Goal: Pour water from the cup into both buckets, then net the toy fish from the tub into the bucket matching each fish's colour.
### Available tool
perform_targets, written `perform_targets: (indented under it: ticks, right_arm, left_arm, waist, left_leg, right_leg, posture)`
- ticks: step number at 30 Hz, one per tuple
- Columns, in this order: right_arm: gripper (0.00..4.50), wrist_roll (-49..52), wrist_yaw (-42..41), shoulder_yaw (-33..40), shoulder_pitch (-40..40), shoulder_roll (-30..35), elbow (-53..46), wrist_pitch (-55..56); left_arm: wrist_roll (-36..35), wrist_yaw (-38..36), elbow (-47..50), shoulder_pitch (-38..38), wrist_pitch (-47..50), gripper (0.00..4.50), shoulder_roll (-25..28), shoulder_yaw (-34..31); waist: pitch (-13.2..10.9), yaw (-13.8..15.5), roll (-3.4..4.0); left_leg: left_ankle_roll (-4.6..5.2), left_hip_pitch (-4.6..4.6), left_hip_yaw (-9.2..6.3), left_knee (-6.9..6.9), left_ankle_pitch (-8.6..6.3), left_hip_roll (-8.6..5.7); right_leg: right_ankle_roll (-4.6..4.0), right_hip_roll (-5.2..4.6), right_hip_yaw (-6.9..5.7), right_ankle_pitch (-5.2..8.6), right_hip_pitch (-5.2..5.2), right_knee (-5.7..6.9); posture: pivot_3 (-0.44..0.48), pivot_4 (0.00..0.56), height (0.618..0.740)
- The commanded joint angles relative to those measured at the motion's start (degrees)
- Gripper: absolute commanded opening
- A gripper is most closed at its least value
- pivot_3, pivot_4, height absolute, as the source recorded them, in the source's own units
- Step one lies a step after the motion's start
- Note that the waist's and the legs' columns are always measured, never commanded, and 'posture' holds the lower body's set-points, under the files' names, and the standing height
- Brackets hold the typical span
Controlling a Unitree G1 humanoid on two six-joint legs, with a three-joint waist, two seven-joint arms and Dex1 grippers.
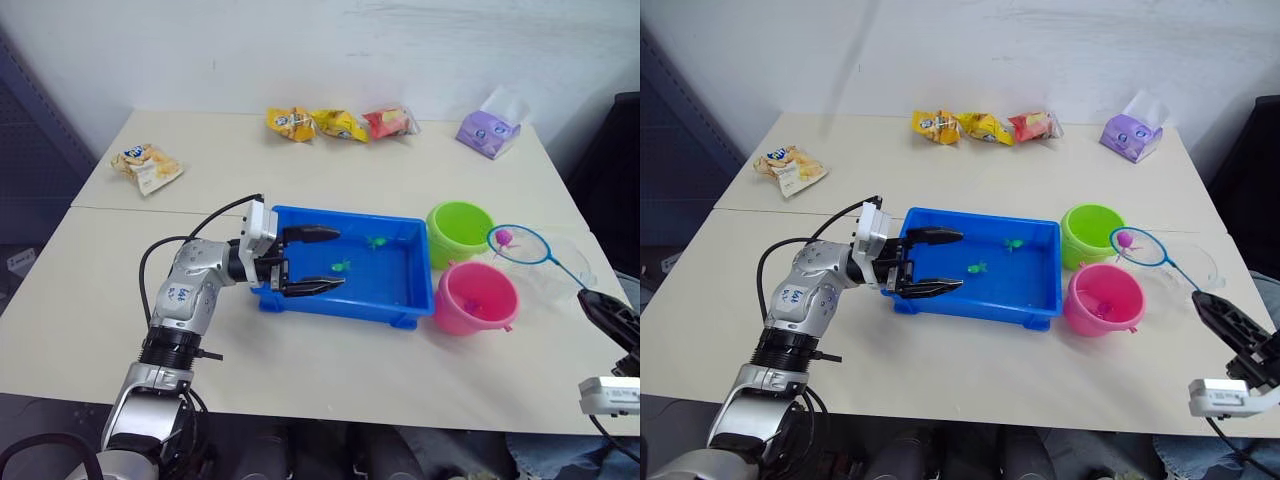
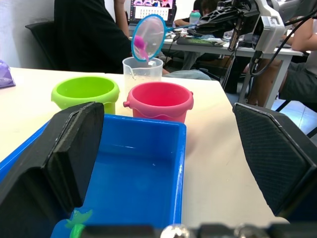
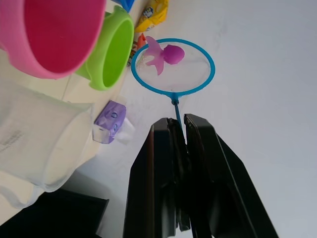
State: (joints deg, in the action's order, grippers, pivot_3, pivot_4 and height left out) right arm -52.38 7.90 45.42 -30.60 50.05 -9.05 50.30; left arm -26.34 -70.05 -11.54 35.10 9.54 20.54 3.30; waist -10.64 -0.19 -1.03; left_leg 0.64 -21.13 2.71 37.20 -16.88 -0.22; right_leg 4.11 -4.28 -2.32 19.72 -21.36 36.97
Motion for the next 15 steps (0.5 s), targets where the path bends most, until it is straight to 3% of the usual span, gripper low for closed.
perform_targets:
  ticks: [1,7,15]
  right_arm:
    - [0.0,-1.7,-0.4,-6.2,-2.0,0.9,3.1,1.1]
    - [0.0,3.5,-1.2,2.7,-0.5,3.4,-1.9,-0.9]
    - [0.0,3.0,-1.7,2.9,-3.1,0.4,-2.8,-1.3]
  left_arm:
    - [-0.2,0.5,1.8,-0.2,-0.3,4.49,-0.6,0.1]
    - [0.0,0.2,0.4,0.6,-1.1,4.49,-0.5,-0.3]
    - [-0.2,1.1,1.9,-0.5,-0.6,4.49,-1.0,-0.2]
  waist:
    - [0.0,0.0,-0.06]
    - [0.0,-0.3,0.1]
    - [0.0,0.2,-0.05]
  left_leg:
    - [0.0,0.0,-0.01,0.0,0.0,0.0]
    - [0.03,-0.01,0.13,0.01,0.0,-0.03]
    - [-0.02,-0.06,0.05,-0.03,-0.01,0.04]
  right_leg:
    - [0.0,0.0,-0.01,0.0,0.0,-0.01]
    - [0.04,-0.02,0.13,-0.02,-0.07,0.04]
    - [0.03,0.09,0.12,-0.01,-0.06,-0.07]
  posture:
    - [0.0,0.15,0.74]
    - [0.0,0.15,0.74]
    - [0.0,0.15,0.74]
